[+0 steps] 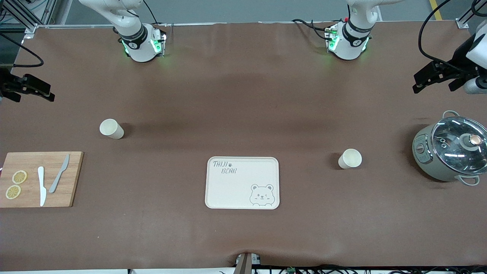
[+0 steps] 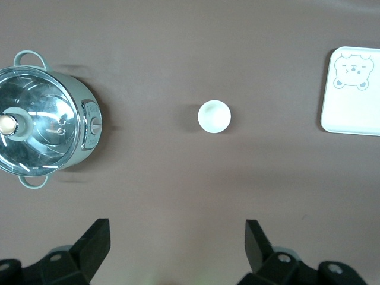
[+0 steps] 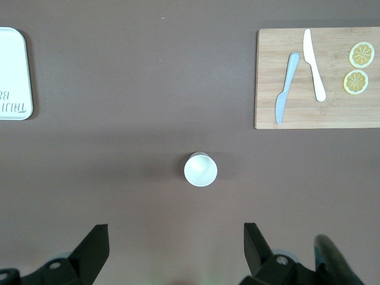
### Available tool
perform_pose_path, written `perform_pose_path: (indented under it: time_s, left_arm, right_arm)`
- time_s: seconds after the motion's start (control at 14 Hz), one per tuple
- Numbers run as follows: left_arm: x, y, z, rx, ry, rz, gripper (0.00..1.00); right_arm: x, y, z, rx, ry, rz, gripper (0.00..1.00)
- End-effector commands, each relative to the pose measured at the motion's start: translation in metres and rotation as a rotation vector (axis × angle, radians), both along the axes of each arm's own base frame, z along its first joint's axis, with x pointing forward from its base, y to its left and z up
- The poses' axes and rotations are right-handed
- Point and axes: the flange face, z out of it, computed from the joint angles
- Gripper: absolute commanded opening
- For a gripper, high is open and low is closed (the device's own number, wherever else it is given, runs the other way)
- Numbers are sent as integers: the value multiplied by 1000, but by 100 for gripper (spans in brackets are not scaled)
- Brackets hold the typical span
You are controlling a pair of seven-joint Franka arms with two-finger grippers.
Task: Place white IKEA cup upright on tray with both arms
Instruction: 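Move the left gripper toward the white cup near the pot, then lower the left gripper around the white cup and close it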
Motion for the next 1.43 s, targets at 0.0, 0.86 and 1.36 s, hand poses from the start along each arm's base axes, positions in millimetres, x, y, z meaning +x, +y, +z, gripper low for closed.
perform_pose_path:
  time_s: [0.0, 0.86, 1.36]
  left_arm:
    - [2, 4, 2, -2, 12, 10, 100]
    - [46, 5, -99, -26, 109, 30, 100]
    - [50, -2, -198, -54, 88, 41, 100]
  right_arm:
    - [-7, 1, 5, 11, -9, -1, 100]
    - [-7, -1, 5, 11, -8, -7, 100]
    - [-6, -2, 5, 11, -12, -10, 100]
